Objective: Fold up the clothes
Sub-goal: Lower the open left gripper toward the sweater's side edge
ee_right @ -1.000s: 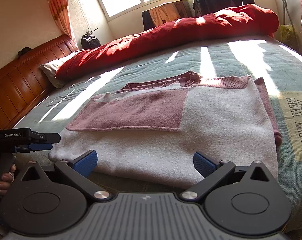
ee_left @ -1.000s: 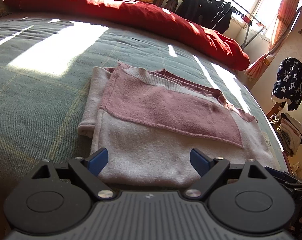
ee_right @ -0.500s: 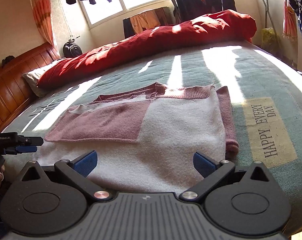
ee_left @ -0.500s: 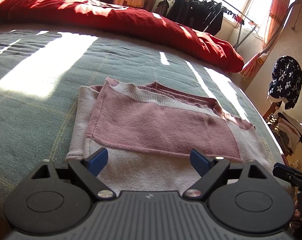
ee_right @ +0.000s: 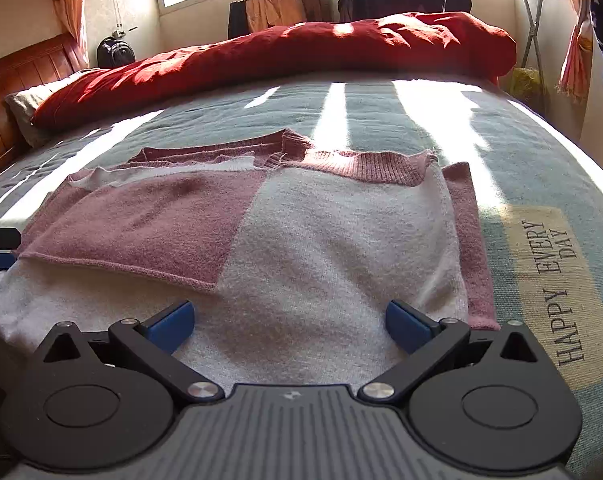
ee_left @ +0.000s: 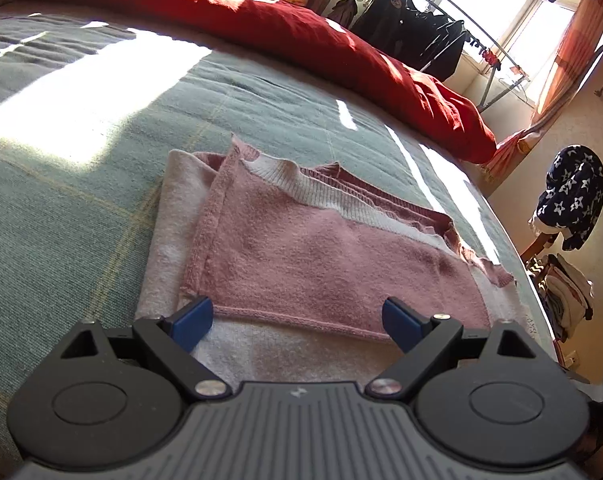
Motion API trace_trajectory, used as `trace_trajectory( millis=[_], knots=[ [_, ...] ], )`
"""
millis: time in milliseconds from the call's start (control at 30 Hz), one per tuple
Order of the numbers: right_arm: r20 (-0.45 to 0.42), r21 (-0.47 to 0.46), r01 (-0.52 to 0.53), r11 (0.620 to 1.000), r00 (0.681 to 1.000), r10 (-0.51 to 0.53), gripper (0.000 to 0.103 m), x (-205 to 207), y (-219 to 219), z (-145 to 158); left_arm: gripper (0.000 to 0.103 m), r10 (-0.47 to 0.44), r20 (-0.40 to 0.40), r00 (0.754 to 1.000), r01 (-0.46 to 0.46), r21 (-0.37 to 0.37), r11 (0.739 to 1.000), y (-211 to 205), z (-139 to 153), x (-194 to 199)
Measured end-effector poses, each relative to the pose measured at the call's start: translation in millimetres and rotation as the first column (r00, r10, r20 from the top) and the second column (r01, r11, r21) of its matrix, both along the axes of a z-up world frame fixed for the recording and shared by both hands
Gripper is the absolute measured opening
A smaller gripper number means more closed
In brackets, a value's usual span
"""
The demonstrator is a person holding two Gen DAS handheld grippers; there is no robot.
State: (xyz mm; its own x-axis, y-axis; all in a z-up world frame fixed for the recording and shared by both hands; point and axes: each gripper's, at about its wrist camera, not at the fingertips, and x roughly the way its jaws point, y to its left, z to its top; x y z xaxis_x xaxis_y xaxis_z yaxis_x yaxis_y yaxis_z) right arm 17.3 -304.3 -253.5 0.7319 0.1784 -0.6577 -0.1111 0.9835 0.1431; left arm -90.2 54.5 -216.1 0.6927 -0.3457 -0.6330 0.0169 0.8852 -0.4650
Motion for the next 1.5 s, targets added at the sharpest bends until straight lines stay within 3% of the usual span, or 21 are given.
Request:
trace_trajectory(
  millis=[167, 267, 400, 533, 633, 800, 933, 1033, 1167, 1300, 1400, 1500],
  knots=[
    [0.007, 0.003, 0.016, 1.000, 1.000, -0.016, 0.103, 0, 1, 0, 0.091, -0.103, 0.035, 0.994, 0.106, -0.100, 0.989, -20, 14, 23],
    [0.013, -0.011, 0.004, 1.000, 1.000, -0.004, 0.103, -1, 2, -1, 0.091, -0.145, 0.013, 0.989, 0.146, -0.073, 0.987, -41, 6, 41],
    [0.016, -0.004, -0.007, 1.000, 1.000, 0.007, 0.103, -2, 0, -1, 0.091, -0.119, -0.025, 0.993, 0.117, -0.063, 0.991, -46, -13, 67],
    [0.017, 0.002, -0.011, 1.000, 1.000, 0.011, 0.103, -1, -1, -1, 0.091, -0.081, -0.039, 0.996, 0.077, -0.091, 0.993, -38, -12, 84],
    [0.022, 0.006, -0.012, 1.000, 1.000, 0.012, 0.103, -2, -1, -1, 0.091, -0.080, -0.043, 0.996, 0.076, -0.086, 0.993, -38, 1, 78],
    [0.031, 0.001, -0.011, 1.000, 0.999, 0.011, 0.103, -3, 0, -2, 0.093, -0.212, -0.032, 0.977, 0.202, -0.190, 0.961, -55, 5, 64],
    [0.037, -0.009, -0.009, 1.000, 0.999, 0.009, 0.103, -3, 1, -2, 0.093, -0.215, -0.059, 0.975, 0.206, -0.140, 0.969, -76, -11, 73],
    [0.029, 0.017, -0.014, 1.000, 1.000, 0.013, 0.103, -3, -2, 8, 0.093, -0.204, -0.052, 0.978, 0.197, -0.126, 0.972, -80, -3, 69],
    [0.069, 0.186, -0.053, 0.981, 0.997, 0.041, 0.103, -1, -12, 26, 0.093, -0.220, -0.031, 0.975, 0.216, -0.091, 0.972, -78, 12, 56],
    [0.009, 0.237, -0.057, 0.970, 0.998, 0.056, 0.103, 19, -6, 17, 0.093, -0.181, -0.042, 0.983, 0.180, -0.031, 0.983, -64, 18, 48],
    [-0.021, 0.248, -0.042, 0.968, 0.999, 0.049, 0.103, 24, -6, 5, 0.094, -0.107, -0.078, 0.991, 0.105, -0.030, 0.994, -42, 9, 46],
    [-0.008, 0.235, -0.044, 0.971, 0.999, 0.047, 0.103, 20, -3, 3, 0.094, -0.099, -0.112, 0.989, 0.091, -0.079, 0.993, -27, -10, 49]
  ],
)
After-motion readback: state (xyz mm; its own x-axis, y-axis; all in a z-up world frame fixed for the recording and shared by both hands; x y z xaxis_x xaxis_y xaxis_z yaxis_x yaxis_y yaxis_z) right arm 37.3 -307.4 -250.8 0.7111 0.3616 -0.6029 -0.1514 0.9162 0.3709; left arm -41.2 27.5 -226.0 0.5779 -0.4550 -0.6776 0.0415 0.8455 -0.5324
